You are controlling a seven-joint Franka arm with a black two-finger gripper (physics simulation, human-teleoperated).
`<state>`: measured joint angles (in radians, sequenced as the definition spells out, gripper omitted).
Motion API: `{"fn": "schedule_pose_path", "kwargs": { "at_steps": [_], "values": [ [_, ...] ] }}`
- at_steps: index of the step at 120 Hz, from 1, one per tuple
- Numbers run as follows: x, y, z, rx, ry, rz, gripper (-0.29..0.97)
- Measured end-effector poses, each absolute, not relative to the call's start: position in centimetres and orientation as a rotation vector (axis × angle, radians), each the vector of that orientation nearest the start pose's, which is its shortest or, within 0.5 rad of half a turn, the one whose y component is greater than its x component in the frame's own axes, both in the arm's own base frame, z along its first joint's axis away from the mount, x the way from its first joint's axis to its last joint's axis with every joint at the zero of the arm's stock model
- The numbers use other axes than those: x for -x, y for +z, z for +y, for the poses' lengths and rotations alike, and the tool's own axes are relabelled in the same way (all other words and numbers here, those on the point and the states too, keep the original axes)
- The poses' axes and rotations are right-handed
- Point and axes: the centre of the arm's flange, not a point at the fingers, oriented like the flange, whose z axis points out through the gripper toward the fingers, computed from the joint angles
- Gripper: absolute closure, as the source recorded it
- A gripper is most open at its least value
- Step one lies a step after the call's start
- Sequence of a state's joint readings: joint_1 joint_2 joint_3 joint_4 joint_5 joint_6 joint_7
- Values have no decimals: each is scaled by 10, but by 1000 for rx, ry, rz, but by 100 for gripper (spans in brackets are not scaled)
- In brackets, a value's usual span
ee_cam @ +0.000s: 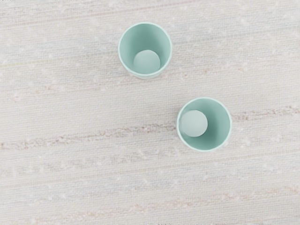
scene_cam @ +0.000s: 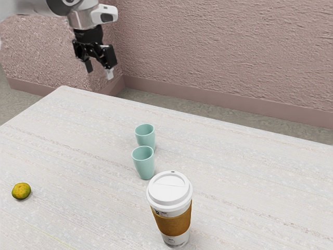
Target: Place the left cup onto the right cup
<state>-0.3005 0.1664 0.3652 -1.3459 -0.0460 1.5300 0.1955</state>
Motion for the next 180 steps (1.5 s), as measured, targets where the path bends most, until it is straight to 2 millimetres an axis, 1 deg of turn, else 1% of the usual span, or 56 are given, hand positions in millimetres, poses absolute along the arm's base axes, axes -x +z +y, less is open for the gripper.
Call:
{"fn": "schedule_pose_path", "kwargs": {
  "at_steps": [5,12,16,19,28,40,49,56,67,74,80,87,98,107,116,134,145,152,164,180],
  "values": [
    [-598,637,8,3110,-42,234,2],
    [-598,636,7,3101,-39,239,2],
    [-600,631,8,3097,-33,236,2],
    [-604,624,11,3092,-25,230,2],
    [-621,592,21,3079,12,201,2],
    [-648,539,27,3060,57,187,2],
    [-666,501,37,3053,73,166,2],
    [-674,480,41,3048,66,162,2],
    [-679,444,51,3053,51,140,2],
    [-684,428,54,3077,26,116,2],
    [-687,421,54,3092,-4,95,2],
    [-691,415,50,3107,-36,75,2],
    [-698,407,39,3139,-79,12,2],
    [-708,400,30,3154,-105,-40,2],
    [-712,397,16,3178,-118,-84,2],
    [-719,380,-1,3200,-100,-177,3],
    [-721,363,-11,3205,-64,-220,3],
    [-723,352,-16,3204,-44,-246,3],
    [-726,341,-21,3199,-26,-289,3],
    [-734,346,-24,3188,-32,-329,3]
  ]
}}
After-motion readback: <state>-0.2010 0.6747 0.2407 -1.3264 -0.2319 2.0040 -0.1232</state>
